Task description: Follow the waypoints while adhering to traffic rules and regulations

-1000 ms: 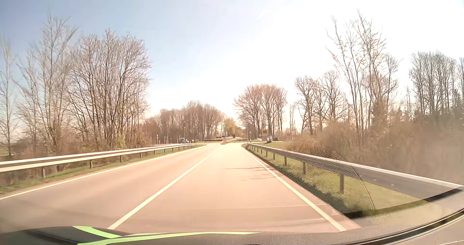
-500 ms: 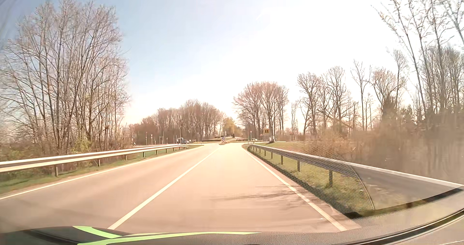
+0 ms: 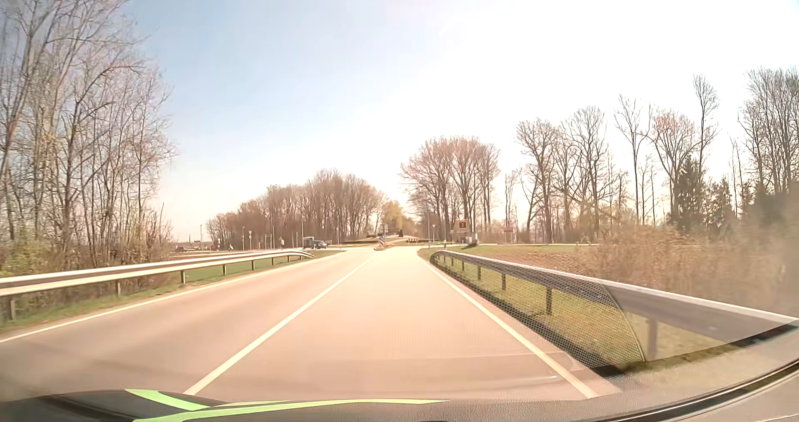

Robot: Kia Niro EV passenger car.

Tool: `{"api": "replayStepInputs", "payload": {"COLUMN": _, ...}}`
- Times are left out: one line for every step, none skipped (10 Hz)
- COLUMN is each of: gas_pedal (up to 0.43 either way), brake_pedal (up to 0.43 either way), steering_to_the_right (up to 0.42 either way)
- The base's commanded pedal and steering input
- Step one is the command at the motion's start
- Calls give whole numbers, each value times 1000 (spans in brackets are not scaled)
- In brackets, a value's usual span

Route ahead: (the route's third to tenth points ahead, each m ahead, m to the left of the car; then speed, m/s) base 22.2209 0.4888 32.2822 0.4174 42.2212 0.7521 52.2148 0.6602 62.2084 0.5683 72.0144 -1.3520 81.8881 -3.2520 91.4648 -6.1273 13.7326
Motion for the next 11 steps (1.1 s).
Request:
{"api": "replayStepInputs", "payload": {"gas_pedal": 0, "brake_pedal": 0, "steering_to_the_right": 0}}
{"api": "replayStepInputs", "payload": {"gas_pedal": 0, "brake_pedal": 0, "steering_to_the_right": 0}}
{"api": "replayStepInputs", "payload": {"gas_pedal": 0, "brake_pedal": 0, "steering_to_the_right": 0}}
{"api": "replayStepInputs", "payload": {"gas_pedal": 0, "brake_pedal": 0, "steering_to_the_right": 0}}
{"api": "replayStepInputs", "payload": {"gas_pedal": 0, "brake_pedal": 0, "steering_to_the_right": 0}}
{"api": "replayStepInputs", "payload": {"gas_pedal": 0, "brake_pedal": 0, "steering_to_the_right": -2}}
{"api": "replayStepInputs", "payload": {"gas_pedal": 0, "brake_pedal": 0, "steering_to_the_right": -3}}
{"api": "replayStepInputs", "payload": {"gas_pedal": 0, "brake_pedal": 0, "steering_to_the_right": -2}}
{"api": "replayStepInputs", "payload": {"gas_pedal": 0, "brake_pedal": 0, "steering_to_the_right": -1}}
{"api": "replayStepInputs", "payload": {"gas_pedal": 0, "brake_pedal": 0, "steering_to_the_right": 0}}
{"api": "replayStepInputs", "payload": {"gas_pedal": 0, "brake_pedal": 0, "steering_to_the_right": 0}}
